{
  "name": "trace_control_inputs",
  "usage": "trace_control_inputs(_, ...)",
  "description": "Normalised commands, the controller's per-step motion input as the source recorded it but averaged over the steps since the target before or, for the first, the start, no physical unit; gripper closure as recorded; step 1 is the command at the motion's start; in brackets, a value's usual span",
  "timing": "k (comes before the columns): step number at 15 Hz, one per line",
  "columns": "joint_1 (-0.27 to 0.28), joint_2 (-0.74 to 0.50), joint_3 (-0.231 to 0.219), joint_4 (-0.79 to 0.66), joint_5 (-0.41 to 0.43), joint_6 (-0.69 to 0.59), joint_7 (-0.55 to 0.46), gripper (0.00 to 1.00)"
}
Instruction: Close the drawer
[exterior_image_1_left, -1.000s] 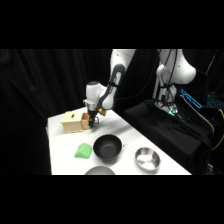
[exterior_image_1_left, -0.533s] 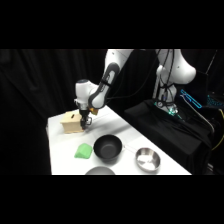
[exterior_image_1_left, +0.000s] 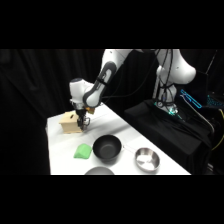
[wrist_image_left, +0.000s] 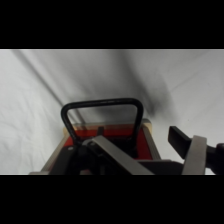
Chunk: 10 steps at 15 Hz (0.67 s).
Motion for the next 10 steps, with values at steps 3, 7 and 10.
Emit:
trace_control_inputs(3, -0.156, -0.54, 0.189, -0.33, 0.032, -0.23, -0.33, 0.00)
trace_control_inputs(7, -0.138, -0.63, 0.160, -0.38, 0.064, -0.34, -0.36, 0.00)
trace_control_inputs(10, -0.093, -0.54, 0.076, -0.21, 0.066, -0.47, -0.29, 0.00)
